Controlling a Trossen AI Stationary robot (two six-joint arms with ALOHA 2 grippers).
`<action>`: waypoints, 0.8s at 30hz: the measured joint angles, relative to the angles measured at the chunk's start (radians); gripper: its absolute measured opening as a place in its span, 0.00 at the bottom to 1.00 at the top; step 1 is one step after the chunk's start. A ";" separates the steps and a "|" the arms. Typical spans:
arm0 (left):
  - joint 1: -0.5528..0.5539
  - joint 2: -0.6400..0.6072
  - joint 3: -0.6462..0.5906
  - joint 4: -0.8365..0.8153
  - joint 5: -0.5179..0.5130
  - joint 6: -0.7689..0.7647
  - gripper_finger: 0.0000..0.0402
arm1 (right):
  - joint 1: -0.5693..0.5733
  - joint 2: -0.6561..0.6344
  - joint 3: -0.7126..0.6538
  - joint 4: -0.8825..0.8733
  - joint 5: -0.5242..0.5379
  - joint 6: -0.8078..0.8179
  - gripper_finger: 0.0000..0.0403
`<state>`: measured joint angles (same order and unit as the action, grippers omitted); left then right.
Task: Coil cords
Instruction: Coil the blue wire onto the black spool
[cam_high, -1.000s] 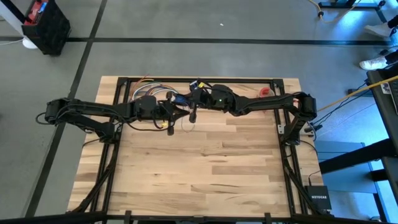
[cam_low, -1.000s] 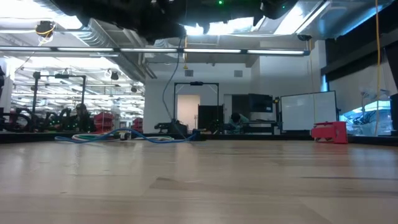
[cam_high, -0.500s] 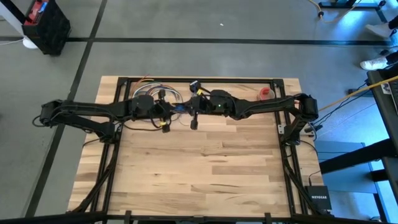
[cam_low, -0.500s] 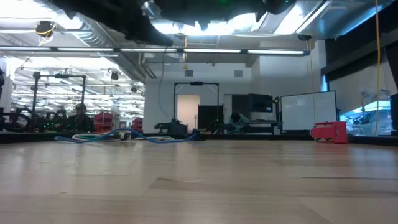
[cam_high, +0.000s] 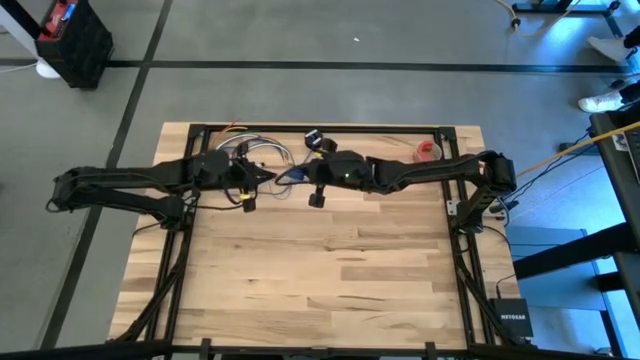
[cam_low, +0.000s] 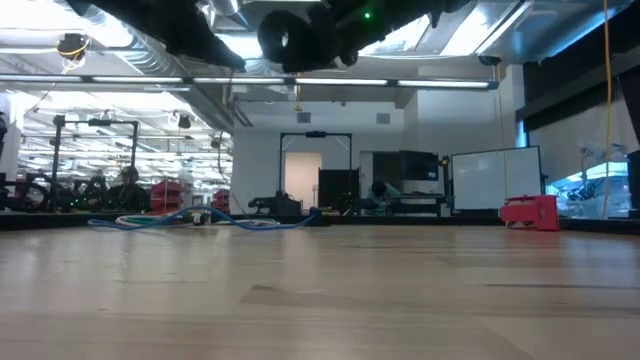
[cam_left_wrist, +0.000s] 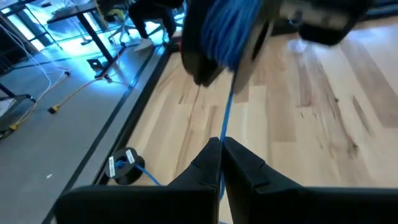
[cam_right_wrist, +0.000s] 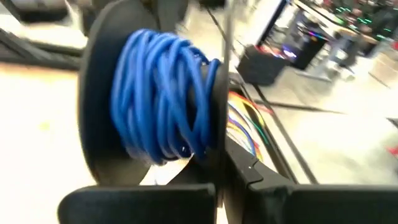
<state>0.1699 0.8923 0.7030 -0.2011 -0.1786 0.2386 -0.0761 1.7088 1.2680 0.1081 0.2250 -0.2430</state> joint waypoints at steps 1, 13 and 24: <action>0.000 -0.008 0.000 0.001 0.000 -0.005 0.01 | 0.000 0.003 0.001 -0.017 0.029 -0.002 0.01; 0.008 -0.013 -0.002 0.037 -0.008 -0.077 0.01 | -0.009 0.124 -0.001 -0.049 0.206 -0.035 0.01; 0.017 -0.006 -0.049 0.058 -0.002 -0.049 0.01 | -0.023 0.137 -0.001 -0.041 0.207 0.002 0.01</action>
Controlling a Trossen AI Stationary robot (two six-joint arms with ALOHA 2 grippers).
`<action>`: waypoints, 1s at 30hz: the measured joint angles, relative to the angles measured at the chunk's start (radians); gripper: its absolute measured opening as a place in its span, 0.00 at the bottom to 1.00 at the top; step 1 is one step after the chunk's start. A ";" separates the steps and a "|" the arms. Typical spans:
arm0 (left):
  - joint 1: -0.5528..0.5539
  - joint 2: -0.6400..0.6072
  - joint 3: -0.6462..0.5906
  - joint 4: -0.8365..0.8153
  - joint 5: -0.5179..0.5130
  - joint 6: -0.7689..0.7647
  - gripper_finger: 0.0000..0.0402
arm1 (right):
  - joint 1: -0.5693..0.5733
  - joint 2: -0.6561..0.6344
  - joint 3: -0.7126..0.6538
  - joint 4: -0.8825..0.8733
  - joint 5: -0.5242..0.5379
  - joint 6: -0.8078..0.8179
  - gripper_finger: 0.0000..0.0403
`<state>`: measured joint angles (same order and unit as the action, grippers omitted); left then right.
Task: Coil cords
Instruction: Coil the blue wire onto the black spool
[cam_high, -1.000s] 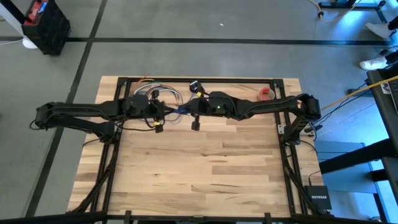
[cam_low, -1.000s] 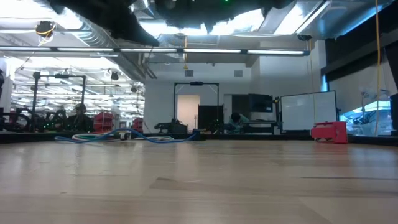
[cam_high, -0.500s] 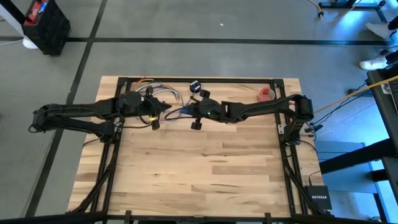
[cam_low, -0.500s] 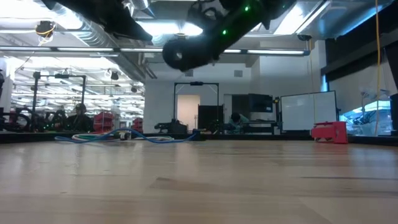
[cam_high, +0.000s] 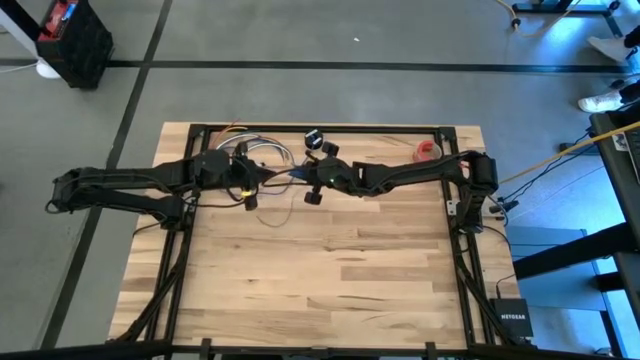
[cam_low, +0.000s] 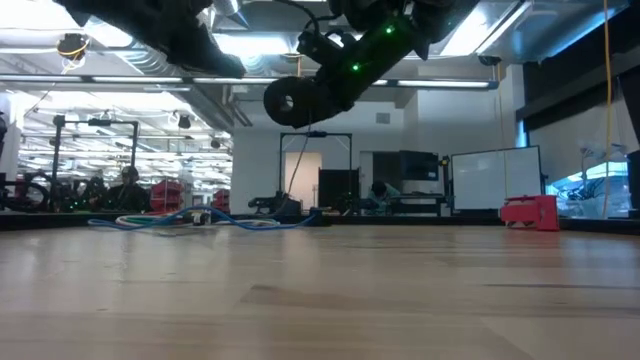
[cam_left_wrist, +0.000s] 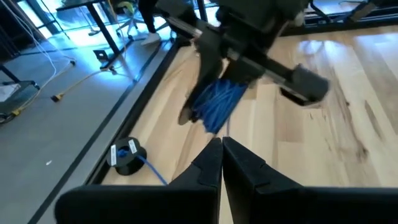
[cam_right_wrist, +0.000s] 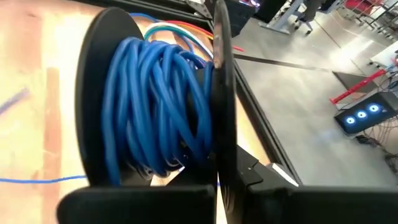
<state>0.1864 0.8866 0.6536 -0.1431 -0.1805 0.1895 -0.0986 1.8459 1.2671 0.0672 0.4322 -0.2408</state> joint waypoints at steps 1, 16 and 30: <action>0.002 0.001 -0.002 0.003 0.000 0.001 0.02 | 0.000 0.000 0.000 0.002 -0.011 0.006 0.01; -0.043 0.179 -0.002 0.120 0.046 0.141 0.27 | 0.000 0.000 0.000 0.006 -0.147 0.056 0.01; -0.043 0.185 -0.002 0.188 0.047 0.218 0.10 | 0.000 0.000 0.000 0.010 -0.169 0.057 0.01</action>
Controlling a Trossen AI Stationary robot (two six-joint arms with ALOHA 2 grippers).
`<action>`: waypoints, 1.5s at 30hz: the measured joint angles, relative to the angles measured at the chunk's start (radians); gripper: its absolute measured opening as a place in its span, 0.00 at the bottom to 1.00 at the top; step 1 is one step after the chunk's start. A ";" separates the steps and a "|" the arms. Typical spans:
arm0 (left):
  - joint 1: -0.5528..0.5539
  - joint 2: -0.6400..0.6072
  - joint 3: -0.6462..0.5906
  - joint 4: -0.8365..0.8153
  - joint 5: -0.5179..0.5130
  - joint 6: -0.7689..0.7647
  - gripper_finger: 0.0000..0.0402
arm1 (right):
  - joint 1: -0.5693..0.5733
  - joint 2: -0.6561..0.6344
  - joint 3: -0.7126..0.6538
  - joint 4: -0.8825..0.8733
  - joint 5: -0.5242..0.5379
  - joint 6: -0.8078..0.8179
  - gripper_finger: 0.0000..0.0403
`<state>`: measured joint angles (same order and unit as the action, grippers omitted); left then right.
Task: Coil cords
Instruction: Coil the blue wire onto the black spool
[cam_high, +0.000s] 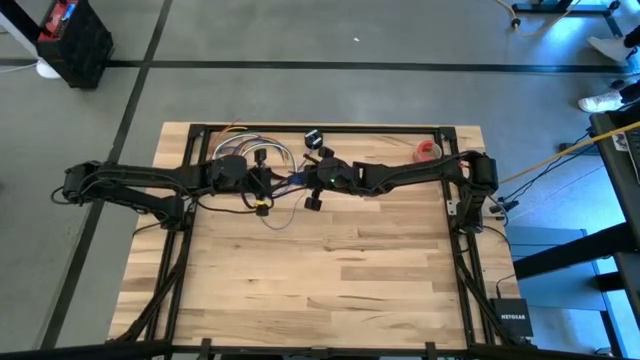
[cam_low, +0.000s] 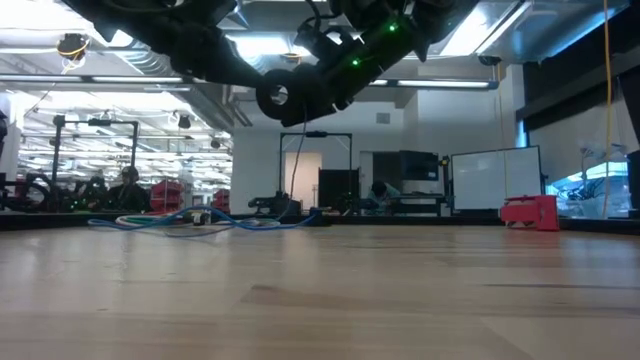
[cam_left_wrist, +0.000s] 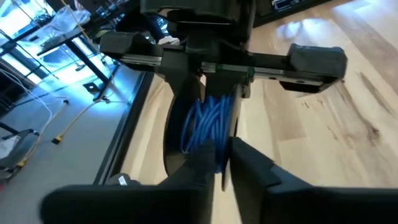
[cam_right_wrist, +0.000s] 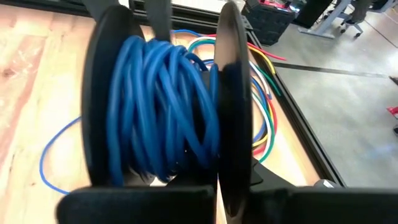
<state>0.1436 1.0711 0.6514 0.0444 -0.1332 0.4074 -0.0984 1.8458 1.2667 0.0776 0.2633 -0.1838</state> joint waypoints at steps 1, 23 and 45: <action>0.000 0.000 0.000 -0.001 -0.001 0.008 0.06 | 0.000 0.000 0.000 0.000 0.000 0.000 0.01; 0.001 0.000 0.000 -0.006 -0.002 0.027 0.01 | 0.000 0.005 -0.001 0.000 -0.013 0.047 0.09; 0.001 0.000 0.002 -0.003 0.000 0.023 0.00 | 0.001 -0.144 0.002 -0.390 0.057 0.048 0.26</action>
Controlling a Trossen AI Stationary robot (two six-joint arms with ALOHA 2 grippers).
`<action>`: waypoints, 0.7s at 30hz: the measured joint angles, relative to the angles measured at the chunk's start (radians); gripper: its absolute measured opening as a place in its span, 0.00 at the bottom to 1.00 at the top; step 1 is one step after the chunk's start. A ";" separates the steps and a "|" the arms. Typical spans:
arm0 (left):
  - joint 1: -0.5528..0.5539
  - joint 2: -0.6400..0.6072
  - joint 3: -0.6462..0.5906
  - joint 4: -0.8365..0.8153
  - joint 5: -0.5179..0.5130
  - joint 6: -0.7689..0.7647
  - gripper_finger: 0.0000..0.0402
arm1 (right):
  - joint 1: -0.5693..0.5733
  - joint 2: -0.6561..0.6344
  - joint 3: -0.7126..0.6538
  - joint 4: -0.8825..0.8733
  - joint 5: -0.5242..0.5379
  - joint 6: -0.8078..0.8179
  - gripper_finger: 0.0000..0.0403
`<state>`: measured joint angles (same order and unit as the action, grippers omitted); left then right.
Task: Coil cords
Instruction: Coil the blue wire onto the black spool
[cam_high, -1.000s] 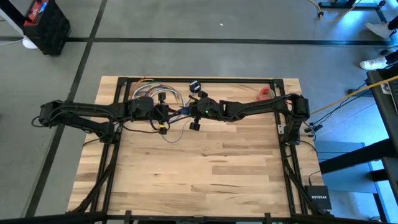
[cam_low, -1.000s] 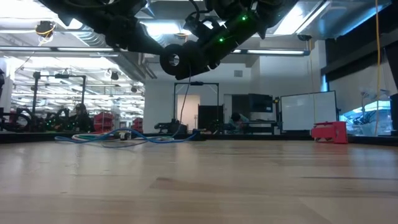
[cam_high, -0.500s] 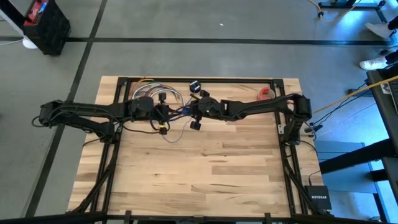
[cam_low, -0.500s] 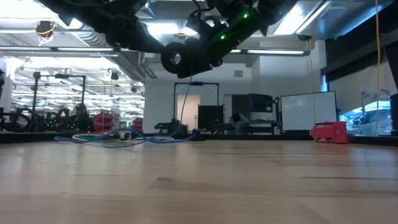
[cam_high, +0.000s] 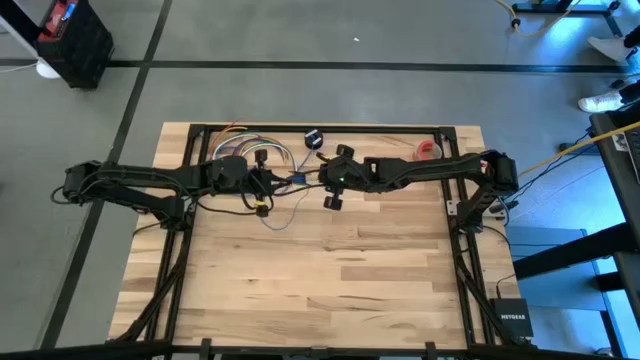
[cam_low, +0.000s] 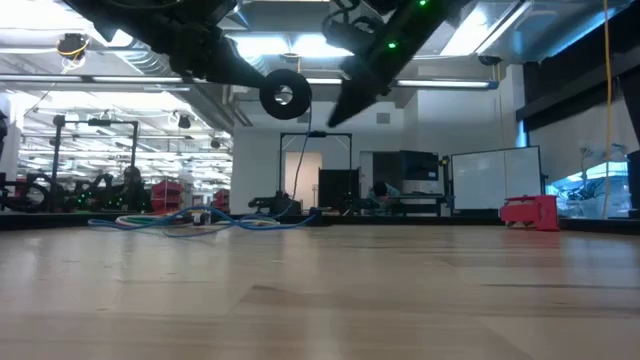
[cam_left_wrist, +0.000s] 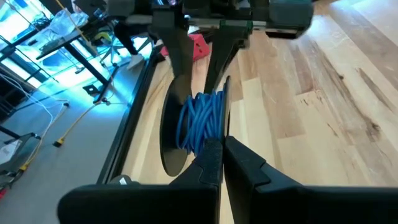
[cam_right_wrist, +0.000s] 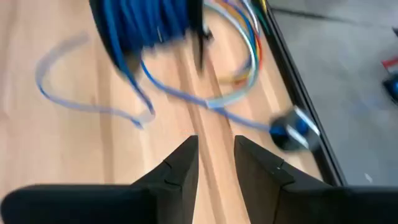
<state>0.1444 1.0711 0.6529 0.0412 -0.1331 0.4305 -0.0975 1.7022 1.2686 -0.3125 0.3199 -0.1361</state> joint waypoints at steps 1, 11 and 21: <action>0.000 0.000 0.000 0.000 0.000 0.000 0.00 | 0.000 -0.011 0.000 -0.041 0.016 0.003 0.26; 0.000 0.000 0.000 -0.001 -0.001 0.000 0.00 | 0.056 -0.168 -0.040 0.000 0.045 -0.047 0.26; 0.000 0.000 0.000 0.009 -0.001 -0.003 0.00 | 0.029 -0.209 -0.345 0.746 -0.104 -0.187 0.26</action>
<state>0.1444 1.0710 0.6529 0.0502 -0.1337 0.4274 -0.0688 1.4927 0.9233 0.4334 0.2158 -0.3231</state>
